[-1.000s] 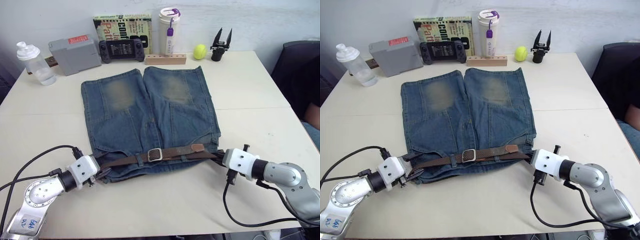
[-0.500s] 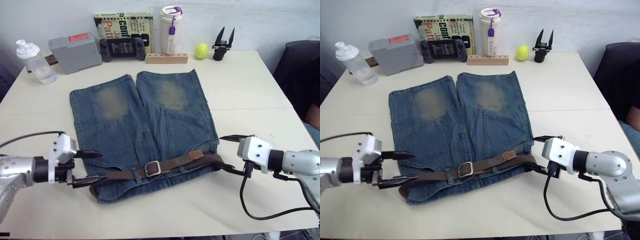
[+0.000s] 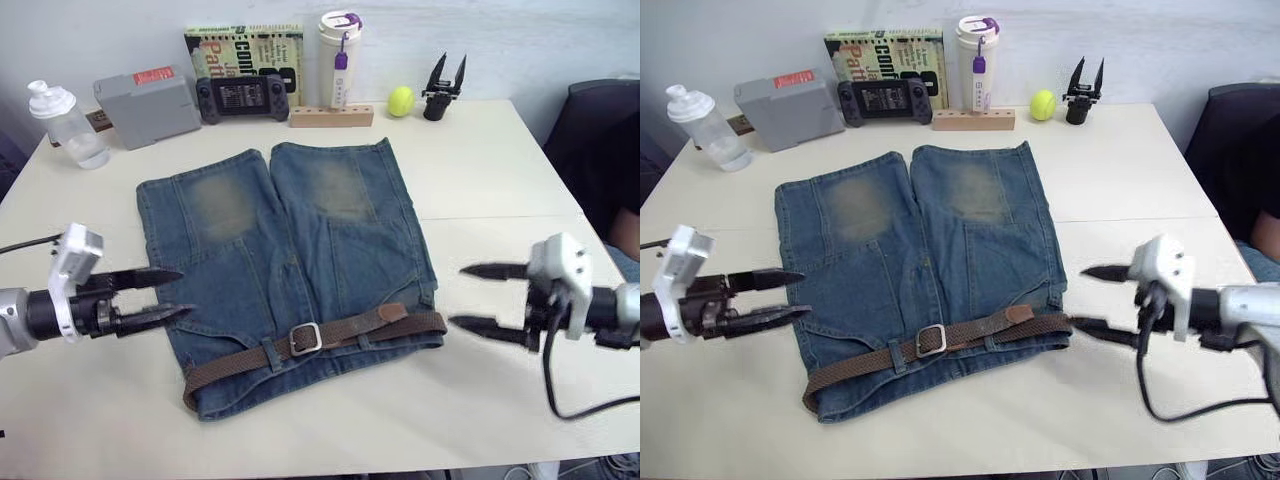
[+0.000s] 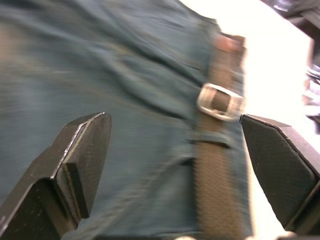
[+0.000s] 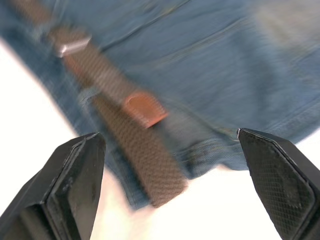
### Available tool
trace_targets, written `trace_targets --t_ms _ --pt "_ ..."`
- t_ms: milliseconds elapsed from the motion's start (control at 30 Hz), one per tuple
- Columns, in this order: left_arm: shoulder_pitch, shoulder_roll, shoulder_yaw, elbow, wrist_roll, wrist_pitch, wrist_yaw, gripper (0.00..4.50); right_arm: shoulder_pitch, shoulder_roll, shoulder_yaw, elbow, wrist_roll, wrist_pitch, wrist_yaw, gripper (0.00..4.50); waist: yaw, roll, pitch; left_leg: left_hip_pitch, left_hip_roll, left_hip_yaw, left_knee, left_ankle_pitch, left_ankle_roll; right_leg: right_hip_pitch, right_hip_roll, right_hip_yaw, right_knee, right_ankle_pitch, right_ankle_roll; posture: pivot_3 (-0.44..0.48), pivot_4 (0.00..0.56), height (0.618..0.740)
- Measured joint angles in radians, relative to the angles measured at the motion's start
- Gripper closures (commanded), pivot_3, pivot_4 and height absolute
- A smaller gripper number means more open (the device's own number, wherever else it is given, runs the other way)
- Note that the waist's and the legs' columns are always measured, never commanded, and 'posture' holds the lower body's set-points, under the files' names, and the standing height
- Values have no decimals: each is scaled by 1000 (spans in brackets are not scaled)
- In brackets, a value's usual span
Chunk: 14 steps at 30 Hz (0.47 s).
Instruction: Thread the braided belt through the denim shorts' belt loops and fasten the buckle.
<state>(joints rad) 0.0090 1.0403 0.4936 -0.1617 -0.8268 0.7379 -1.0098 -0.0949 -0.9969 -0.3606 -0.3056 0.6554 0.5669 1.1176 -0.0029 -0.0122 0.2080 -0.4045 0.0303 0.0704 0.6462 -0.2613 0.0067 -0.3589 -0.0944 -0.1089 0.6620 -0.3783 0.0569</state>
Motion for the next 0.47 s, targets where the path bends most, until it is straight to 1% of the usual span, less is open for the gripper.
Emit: trace_targets --t_ms 67,167,300,467 --pt "25 -37 11 28 75 -58 54 0 -36 1 -36 96 13 12 -4 39 0 0 0 -1 0 1 0 0 0 -1 0 0 0 0 0 0 150 697" --pt "58 -119 25 47 153 -137 121 0 -54 0 -42 179 3 -8 16 39 2 0 0 -1 0 1 -1 -1 1 -1 0 0 -1 0 0 0 150 697" --pt "134 -199 60 3 169 -204 126 0 -62 0 -34 253 -34 -68 60 39 2 0 0 -2 0 3 0 -2 2 -1 -1 1 -2 0 0 0 150 697" --pt "173 -270 72 -50 178 -250 147 0 -80 12 2 292 -75 -130 76 39 2 -1 0 -1 0 3 1 -2 3 -1 -1 1 -1 1 2 0 150 697"
